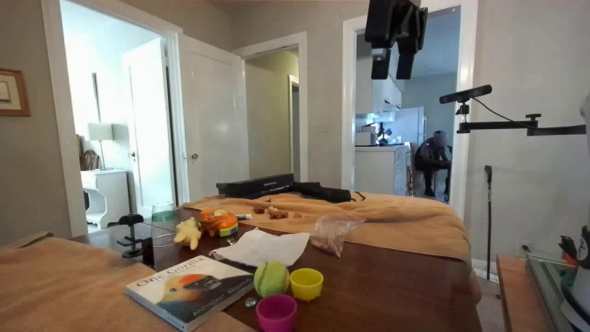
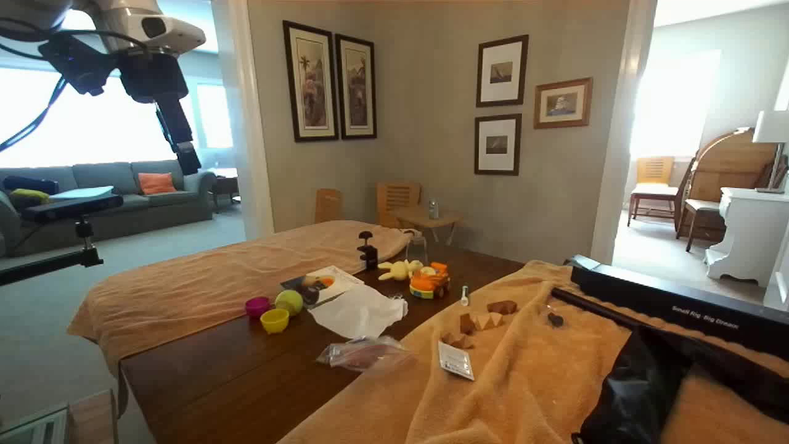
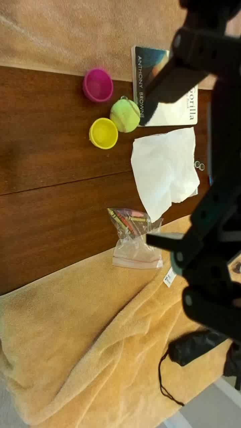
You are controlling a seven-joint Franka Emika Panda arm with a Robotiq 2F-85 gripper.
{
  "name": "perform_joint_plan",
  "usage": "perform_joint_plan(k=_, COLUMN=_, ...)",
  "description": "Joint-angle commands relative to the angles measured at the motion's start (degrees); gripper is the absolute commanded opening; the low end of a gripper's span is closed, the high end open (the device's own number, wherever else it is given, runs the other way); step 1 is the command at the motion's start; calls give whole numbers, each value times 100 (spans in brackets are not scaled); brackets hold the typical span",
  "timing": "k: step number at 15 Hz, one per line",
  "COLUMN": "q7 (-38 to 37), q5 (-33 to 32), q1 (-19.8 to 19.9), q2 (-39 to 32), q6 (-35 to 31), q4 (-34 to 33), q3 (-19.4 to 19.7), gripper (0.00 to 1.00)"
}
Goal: Move the car toy slightly backward on the table
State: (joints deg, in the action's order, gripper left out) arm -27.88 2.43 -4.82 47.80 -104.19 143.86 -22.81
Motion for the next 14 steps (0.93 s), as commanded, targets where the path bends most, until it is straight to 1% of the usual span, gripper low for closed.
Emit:
perform_joint_plan(k=1, q7=-29, q5=-34, q1=-46, q2=-18, q6=11, q4=-17, q3=35, gripper=100)
perform_joint_plan(k=8, q7=-29, q5=-34, q1=-46, q2=-16, q6=11, q4=-19, q3=35, gripper=100)
perform_joint_plan(k=11, q7=52, q5=46, q1=51, q2=-382, q6=-417, q4=-33, q3=182, gripper=100)
perform_joint_plan(k=13, q7=271, q5=66, q1=47, q2=-705, q6=-699, q4=-89, q3=369, gripper=100)
perform_joint_plan(k=14, q7=394, q5=39, q1=58, q2=-890, q6=-962, q4=-101, q3=463, gripper=100)
